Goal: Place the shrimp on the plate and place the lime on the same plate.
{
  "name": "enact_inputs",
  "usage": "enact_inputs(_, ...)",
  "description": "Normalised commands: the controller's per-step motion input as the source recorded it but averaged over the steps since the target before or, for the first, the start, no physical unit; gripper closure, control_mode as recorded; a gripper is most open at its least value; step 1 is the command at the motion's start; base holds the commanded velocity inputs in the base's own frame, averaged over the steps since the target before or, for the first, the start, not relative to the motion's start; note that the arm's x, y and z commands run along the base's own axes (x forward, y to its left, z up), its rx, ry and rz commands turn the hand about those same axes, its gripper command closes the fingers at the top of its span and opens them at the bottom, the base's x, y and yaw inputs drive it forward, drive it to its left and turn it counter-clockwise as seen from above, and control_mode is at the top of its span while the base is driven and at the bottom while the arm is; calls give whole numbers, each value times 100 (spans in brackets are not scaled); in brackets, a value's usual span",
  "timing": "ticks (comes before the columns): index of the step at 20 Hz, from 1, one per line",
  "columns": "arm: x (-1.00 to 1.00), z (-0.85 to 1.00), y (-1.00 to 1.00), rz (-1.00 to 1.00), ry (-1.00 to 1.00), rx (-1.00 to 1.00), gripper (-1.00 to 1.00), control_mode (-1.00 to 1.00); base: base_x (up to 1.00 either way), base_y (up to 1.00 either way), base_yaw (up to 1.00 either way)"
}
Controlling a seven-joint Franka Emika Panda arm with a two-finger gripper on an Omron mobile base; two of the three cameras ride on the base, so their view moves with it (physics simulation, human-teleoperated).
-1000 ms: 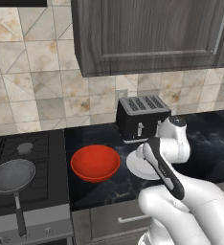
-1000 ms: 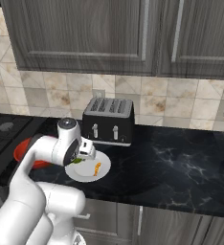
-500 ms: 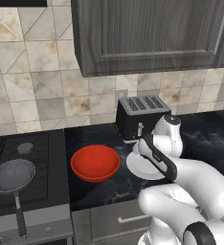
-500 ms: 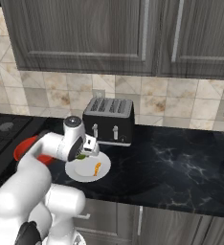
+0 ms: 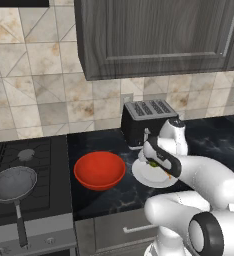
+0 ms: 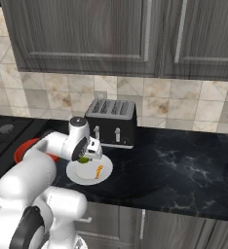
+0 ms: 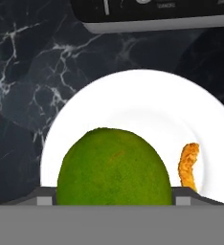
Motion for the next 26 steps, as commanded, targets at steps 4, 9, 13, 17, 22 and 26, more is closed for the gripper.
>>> enact_inputs(4, 7, -20, 0, 0, 3, 0, 100, -100, 0, 0, 0)
enact_inputs(9, 13, -24, 0, 0, 1, 0, 100, -100, 0, 0, 0)
enact_inputs(13, 9, -25, 0, 0, 0, 0, 100, -100, 0, 0, 0)
enact_inputs(17, 3, -27, 0, 0, 1, 0, 100, -100, 0, 0, 0)
enact_inputs(22, 0, -21, 0, 0, 2, 0, 100, -100, 0, 0, 0)
enact_inputs(26, 0, -10, 0, 0, 3, 0, 100, -100, 0, 0, 0)
